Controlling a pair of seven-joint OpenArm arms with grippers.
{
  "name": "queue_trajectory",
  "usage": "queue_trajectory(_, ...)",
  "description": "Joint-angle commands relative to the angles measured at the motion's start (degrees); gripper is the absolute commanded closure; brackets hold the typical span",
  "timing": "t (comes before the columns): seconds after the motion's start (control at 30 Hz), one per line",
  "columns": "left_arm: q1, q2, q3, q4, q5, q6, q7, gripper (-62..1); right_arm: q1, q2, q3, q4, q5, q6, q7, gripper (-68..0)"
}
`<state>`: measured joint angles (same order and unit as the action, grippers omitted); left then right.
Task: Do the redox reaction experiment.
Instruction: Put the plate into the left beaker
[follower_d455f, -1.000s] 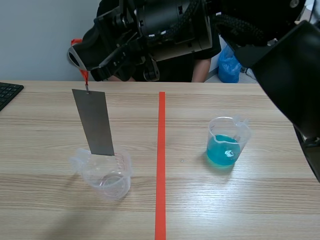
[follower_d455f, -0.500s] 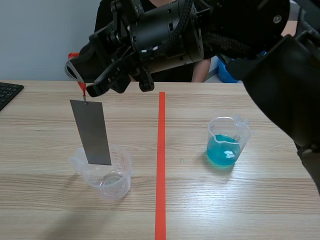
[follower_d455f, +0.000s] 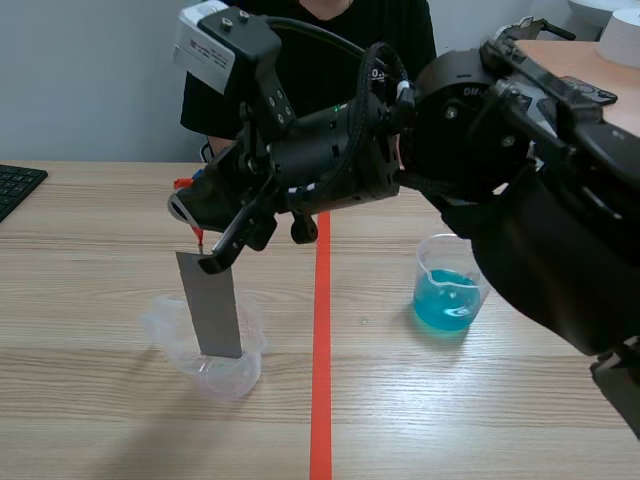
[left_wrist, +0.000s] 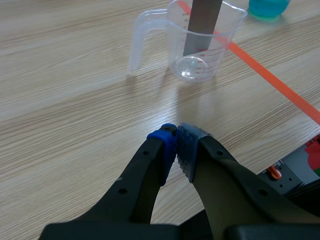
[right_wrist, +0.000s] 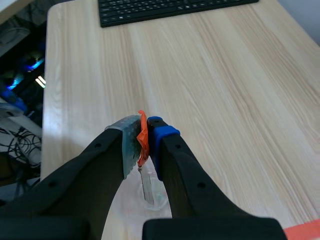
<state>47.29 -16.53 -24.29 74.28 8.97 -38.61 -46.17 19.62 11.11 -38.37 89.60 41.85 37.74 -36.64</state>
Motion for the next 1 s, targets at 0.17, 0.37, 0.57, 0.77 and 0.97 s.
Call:
queue_trajectory(0.17, 0.2, -0.5, 0.0, 1.0, -0.6, 0.1, -1.2, -2.7, 1.0, -0.4, 0.1, -3.3, -2.9, 0.9, 4.3, -1.5)
queue_trajectory(0.37, 0.2, -0.5, 0.0, 1.0, -0.6, 0.1, -1.2, -2.7, 1.0, -0.3, 0.1, -3.5, -2.9, 2.6, 4.2, -1.6)
queue_trajectory(0.57, 0.2, -0.5, 0.0, 1.0, -0.6, 0.1, -1.2, -2.7, 1.0, -0.3, 0.1, -3.5, -2.8, 5.0, 3.5, -17.1)
queue_trajectory(0.77, 0.2, -0.5, 0.0, 1.0, -0.6, 0.1, -2.1, -2.7, 1.0, -0.3, -0.2, -3.5, 1.7, 5.0, 3.5, -52.7)
queue_trajectory(0.97, 0.2, -0.5, 0.0, 1.0, -0.6, 0.1, -2.5, -2.7, 1.0, -0.3, -2.9, -3.5, 4.1, 5.0, 3.4, -67.9)
